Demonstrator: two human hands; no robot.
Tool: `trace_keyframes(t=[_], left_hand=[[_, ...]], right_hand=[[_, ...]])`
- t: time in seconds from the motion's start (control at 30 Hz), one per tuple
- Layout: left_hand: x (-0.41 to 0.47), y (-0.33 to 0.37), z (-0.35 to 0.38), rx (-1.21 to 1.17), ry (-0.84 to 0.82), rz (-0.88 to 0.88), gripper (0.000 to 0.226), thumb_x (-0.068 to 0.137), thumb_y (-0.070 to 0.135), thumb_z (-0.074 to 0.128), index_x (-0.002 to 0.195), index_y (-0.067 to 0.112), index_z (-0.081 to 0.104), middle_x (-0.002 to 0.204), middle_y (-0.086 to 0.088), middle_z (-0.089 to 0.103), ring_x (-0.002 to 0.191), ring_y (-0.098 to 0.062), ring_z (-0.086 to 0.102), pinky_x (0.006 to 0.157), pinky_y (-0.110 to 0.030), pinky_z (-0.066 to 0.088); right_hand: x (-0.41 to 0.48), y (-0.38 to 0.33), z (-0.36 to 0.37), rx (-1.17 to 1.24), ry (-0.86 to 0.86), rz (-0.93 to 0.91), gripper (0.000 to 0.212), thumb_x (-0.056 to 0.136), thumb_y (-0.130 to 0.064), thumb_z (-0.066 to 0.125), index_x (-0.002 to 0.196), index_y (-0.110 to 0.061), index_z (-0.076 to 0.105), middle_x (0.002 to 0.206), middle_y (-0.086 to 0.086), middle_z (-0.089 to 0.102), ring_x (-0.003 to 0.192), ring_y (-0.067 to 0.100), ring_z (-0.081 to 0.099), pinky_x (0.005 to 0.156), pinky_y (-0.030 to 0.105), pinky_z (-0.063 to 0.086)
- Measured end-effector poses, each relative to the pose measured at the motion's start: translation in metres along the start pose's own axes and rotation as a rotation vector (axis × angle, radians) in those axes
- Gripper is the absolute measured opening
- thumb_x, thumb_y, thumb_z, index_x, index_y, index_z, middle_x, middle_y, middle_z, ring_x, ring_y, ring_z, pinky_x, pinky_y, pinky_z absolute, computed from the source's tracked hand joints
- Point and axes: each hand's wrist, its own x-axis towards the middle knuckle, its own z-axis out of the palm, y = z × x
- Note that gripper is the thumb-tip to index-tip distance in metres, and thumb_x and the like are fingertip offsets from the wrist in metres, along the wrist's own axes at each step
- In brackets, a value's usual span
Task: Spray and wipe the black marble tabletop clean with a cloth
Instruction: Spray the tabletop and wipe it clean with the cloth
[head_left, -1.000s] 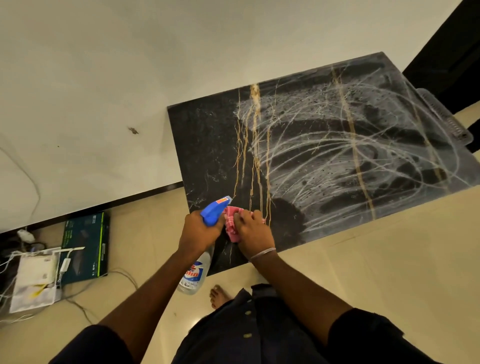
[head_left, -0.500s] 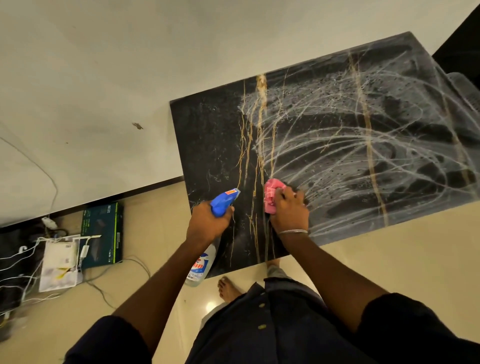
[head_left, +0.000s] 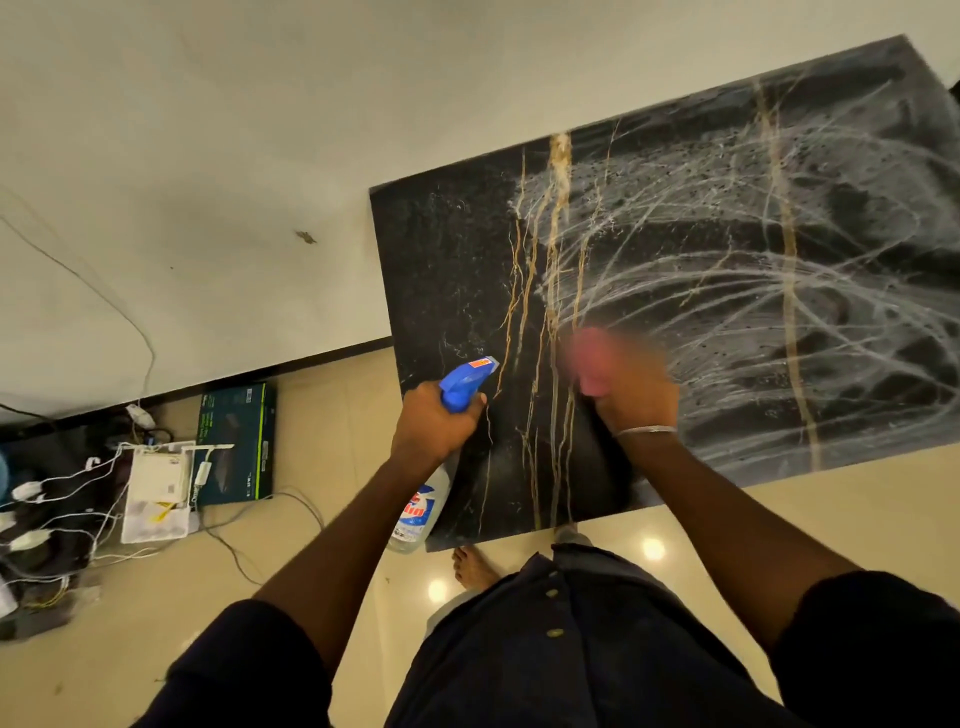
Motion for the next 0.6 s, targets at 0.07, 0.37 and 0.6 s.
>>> trace_keyframes(t=[0.07,0.37,0.6], left_hand=[[0.003,0.0,0.0,-0.006,0.007,-0.017,0.021,0.085,0.03,0.067,0.093,0.012,0.06,0.067,0.003,0.057,0.059,-0.011,0.055,0.058,-0.014,0.04],[0.014,-0.002,-0.002,-0.011,0.025,-0.078,0.029,0.083,0.032,0.069,0.099,0.01,0.059,0.075,-0.004,0.06,0.064,-0.013,0.057,0.061,-0.02,0.045],[0.024,0.003,-0.006,-0.001,0.01,-0.062,0.024,0.084,0.031,0.068,0.096,0.012,0.058,0.072,0.0,0.058,0.063,-0.012,0.056,0.06,-0.019,0.043]], right_hand=[[0.007,0.006,-0.002,0.014,0.01,0.085,0.044,0.072,-0.005,0.068,0.115,-0.003,0.061,0.108,0.017,0.056,0.097,0.042,0.051,0.058,0.04,0.051],[0.008,-0.071,0.015,0.023,-0.077,-0.151,0.05,0.072,-0.016,0.07,0.12,-0.008,0.057,0.113,0.011,0.055,0.097,0.034,0.051,0.054,0.035,0.051],[0.026,-0.027,0.003,-0.042,-0.055,-0.159,0.051,0.076,-0.013,0.068,0.126,-0.009,0.055,0.117,0.012,0.055,0.102,0.036,0.049,0.057,0.037,0.051]])
